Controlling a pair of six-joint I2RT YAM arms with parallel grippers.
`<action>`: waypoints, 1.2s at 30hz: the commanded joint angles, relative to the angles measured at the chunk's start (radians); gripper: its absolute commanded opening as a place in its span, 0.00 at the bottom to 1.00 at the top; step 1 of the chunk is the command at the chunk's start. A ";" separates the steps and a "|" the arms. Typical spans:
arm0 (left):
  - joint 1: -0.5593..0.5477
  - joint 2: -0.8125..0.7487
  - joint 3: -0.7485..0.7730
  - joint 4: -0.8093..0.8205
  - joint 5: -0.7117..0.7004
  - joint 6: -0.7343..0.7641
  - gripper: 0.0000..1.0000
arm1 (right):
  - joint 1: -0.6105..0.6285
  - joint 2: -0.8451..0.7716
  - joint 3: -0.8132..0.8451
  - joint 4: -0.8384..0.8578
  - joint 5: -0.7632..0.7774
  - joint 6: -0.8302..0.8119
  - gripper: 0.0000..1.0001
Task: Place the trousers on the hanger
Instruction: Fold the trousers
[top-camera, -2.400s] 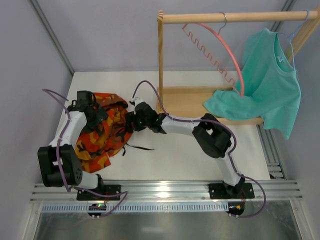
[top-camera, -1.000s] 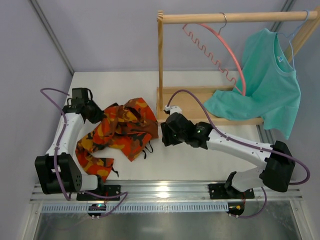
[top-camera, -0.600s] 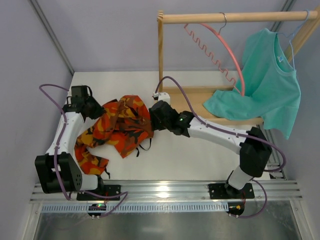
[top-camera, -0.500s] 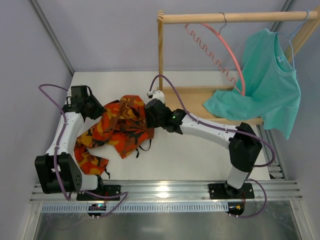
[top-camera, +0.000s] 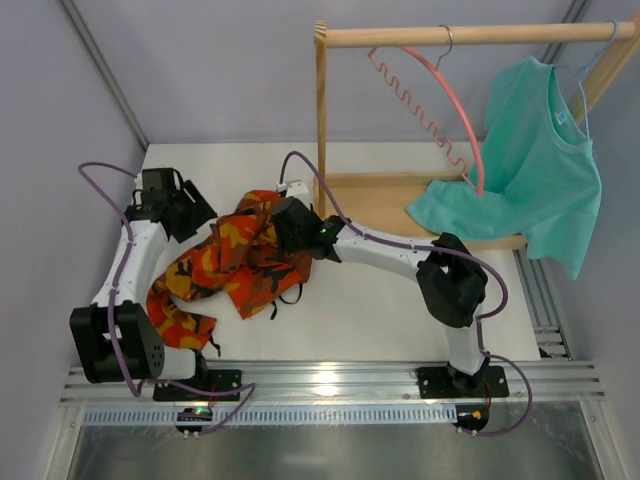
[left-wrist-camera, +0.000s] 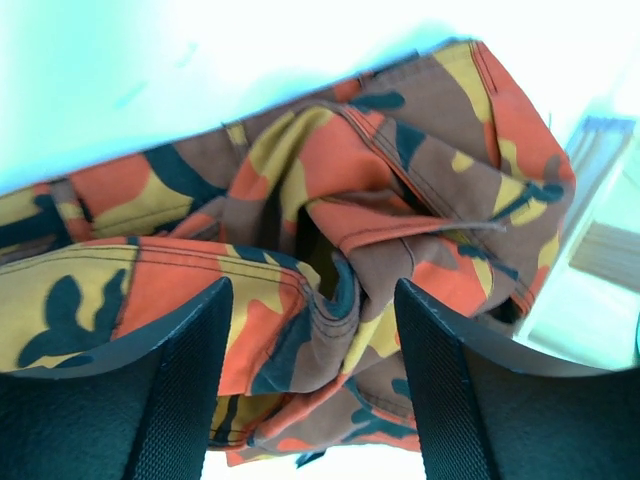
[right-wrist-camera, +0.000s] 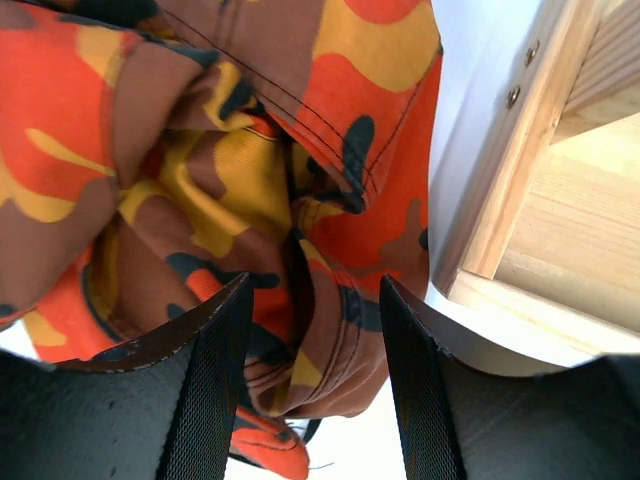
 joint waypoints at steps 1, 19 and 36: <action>0.004 0.027 0.010 0.037 0.128 0.035 0.68 | 0.001 0.020 0.021 0.007 0.058 0.001 0.57; -0.005 0.280 0.332 0.084 0.471 -0.098 0.00 | 0.113 -0.233 -0.022 -0.179 0.097 0.071 0.03; -0.109 0.217 0.231 -0.168 0.301 0.096 0.00 | 0.378 -0.058 0.286 -0.087 0.028 0.055 0.04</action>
